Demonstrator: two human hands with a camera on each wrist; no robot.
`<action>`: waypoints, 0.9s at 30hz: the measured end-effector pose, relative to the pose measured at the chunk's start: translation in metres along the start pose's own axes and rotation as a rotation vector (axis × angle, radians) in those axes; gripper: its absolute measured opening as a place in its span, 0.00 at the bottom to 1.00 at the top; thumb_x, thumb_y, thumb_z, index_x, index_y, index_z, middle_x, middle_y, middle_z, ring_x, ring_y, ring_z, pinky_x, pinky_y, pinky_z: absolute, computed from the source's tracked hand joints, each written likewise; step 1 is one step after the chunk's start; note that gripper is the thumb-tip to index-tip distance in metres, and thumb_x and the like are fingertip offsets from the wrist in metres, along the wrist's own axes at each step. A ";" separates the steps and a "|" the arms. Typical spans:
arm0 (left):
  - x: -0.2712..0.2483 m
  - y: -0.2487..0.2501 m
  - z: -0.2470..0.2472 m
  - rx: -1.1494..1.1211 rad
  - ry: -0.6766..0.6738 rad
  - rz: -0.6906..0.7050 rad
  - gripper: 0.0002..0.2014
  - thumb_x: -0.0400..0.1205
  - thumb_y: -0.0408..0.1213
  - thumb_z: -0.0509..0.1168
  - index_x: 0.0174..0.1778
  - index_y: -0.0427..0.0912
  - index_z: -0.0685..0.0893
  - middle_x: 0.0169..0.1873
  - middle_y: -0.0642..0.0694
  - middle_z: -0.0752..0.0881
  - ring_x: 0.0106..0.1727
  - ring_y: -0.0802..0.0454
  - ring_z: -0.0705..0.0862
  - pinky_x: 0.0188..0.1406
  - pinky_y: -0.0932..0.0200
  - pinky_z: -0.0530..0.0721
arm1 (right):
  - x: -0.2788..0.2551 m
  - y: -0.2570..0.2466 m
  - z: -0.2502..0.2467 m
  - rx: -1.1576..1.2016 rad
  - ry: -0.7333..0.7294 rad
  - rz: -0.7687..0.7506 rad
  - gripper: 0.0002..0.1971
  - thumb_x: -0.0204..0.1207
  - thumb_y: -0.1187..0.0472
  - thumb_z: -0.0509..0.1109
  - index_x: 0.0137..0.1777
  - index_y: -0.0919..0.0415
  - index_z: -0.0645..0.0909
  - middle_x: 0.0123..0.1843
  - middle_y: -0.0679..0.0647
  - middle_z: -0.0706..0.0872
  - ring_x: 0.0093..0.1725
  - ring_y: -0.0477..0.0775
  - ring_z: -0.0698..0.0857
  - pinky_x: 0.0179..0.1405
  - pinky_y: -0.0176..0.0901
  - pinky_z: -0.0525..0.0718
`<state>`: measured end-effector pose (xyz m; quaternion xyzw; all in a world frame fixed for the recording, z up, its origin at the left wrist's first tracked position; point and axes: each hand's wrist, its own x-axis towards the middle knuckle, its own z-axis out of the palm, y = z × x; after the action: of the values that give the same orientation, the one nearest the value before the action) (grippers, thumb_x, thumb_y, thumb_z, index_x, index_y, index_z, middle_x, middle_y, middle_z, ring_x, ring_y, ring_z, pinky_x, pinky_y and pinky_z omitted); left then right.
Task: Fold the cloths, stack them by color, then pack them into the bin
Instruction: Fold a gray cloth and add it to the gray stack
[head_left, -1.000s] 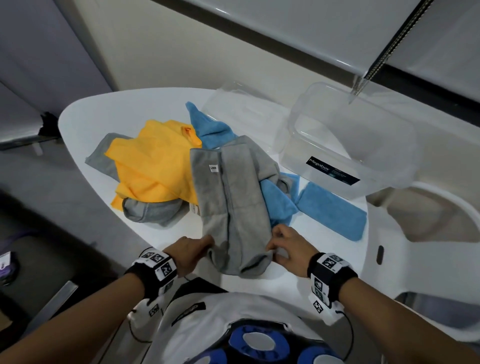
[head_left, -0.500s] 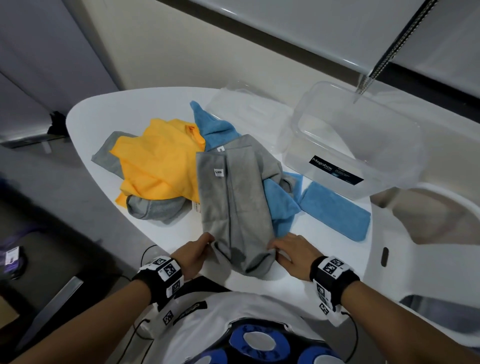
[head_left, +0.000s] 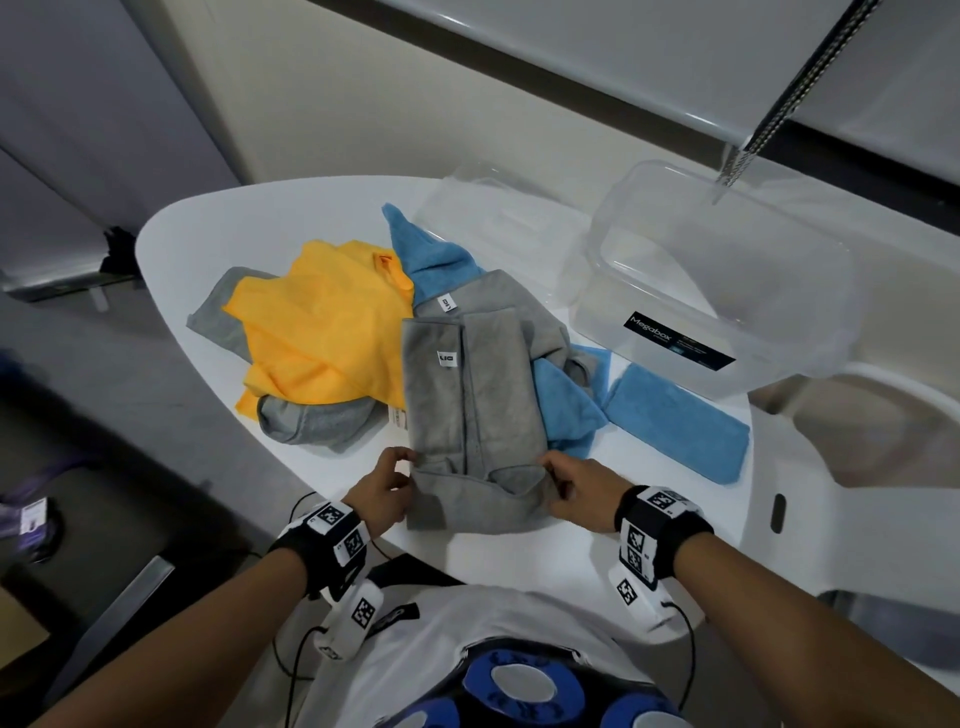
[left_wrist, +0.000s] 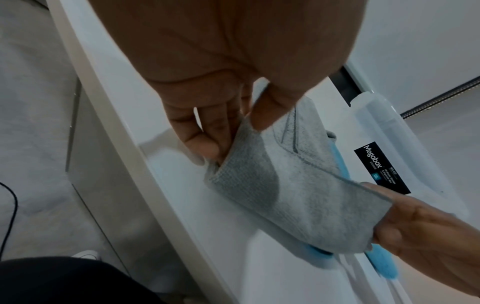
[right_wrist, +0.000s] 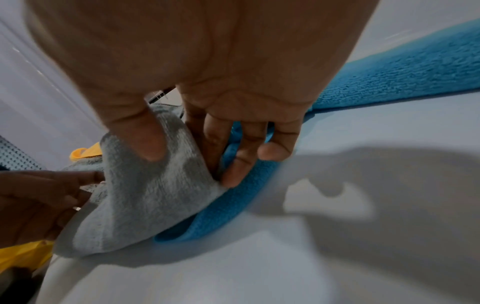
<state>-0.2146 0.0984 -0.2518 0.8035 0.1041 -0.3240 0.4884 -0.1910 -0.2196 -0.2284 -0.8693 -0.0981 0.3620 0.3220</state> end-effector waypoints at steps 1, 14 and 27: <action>-0.001 0.001 -0.002 0.018 -0.015 0.008 0.26 0.68 0.38 0.61 0.62 0.60 0.69 0.38 0.47 0.86 0.31 0.50 0.81 0.39 0.52 0.80 | 0.001 0.000 -0.002 -0.004 -0.008 -0.018 0.19 0.67 0.51 0.74 0.58 0.43 0.76 0.45 0.46 0.87 0.40 0.47 0.84 0.42 0.40 0.83; 0.018 0.006 -0.008 0.296 0.077 0.056 0.05 0.86 0.46 0.60 0.46 0.51 0.77 0.42 0.44 0.86 0.40 0.44 0.87 0.45 0.48 0.87 | 0.028 0.002 0.001 0.069 0.222 0.047 0.03 0.83 0.55 0.67 0.54 0.51 0.78 0.33 0.47 0.78 0.31 0.41 0.74 0.32 0.25 0.73; 0.037 0.011 -0.007 0.348 0.201 0.147 0.10 0.83 0.39 0.65 0.60 0.47 0.83 0.51 0.44 0.87 0.54 0.41 0.84 0.46 0.59 0.76 | 0.036 0.002 -0.002 0.096 0.299 0.042 0.10 0.81 0.53 0.69 0.40 0.55 0.78 0.27 0.45 0.73 0.28 0.42 0.72 0.30 0.31 0.71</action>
<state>-0.1782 0.0933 -0.2644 0.9093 0.0357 -0.2188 0.3520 -0.1638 -0.2072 -0.2494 -0.8990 -0.0135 0.2393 0.3665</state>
